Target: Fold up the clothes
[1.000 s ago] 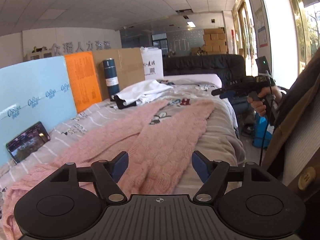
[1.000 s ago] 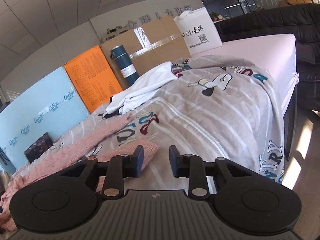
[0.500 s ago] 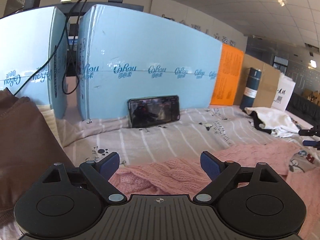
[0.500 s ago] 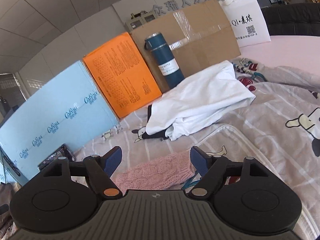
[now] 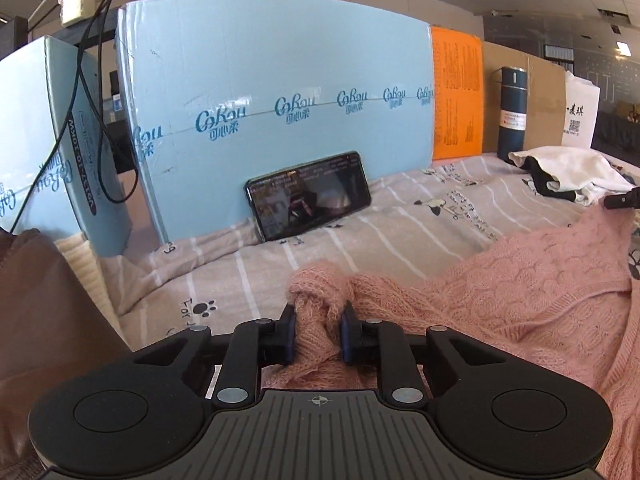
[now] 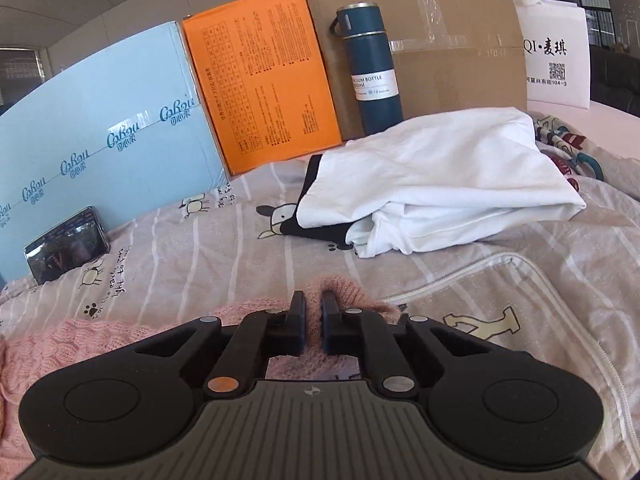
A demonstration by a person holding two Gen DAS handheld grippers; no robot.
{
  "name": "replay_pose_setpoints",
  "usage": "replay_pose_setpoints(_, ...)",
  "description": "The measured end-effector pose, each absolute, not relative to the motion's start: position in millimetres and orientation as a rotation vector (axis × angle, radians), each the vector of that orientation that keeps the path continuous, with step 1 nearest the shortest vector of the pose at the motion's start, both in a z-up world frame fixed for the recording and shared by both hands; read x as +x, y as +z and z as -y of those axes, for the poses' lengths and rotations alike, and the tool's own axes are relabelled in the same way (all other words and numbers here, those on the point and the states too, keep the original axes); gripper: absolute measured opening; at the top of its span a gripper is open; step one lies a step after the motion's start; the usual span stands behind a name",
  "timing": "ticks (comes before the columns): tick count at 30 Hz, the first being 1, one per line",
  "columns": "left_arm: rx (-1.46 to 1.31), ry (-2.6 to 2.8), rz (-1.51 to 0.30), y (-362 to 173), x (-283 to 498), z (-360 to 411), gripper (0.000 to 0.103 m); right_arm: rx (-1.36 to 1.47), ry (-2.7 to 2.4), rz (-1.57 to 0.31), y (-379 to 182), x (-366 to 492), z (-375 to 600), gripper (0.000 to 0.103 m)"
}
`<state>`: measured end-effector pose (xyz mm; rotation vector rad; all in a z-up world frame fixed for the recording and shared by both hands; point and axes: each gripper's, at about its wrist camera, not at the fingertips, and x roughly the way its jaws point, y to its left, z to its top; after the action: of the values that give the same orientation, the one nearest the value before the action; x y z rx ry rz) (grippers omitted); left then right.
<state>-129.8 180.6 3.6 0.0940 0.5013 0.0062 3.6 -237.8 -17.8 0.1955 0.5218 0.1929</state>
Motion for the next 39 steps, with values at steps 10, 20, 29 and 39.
replay_pose_setpoints(10,0.082,0.096,-0.617,-18,-87,-198,0.038,0.098,0.095,-0.530,-14,19,234,0.007)
replay_pose_setpoints(20,0.011,0.187,-0.404,28,-153,-211,0.093,0.126,0.064,-0.401,15,-31,214,0.066)
replay_pose_setpoints(29,0.077,0.156,-0.405,9,-189,-189,0.098,0.183,0.778,-0.677,8,-59,81,0.042)
replay_pose_setpoints(39,-0.009,0.180,-0.452,-7,-191,-205,0.098,0.122,0.917,-0.845,-23,-59,-2,0.045)
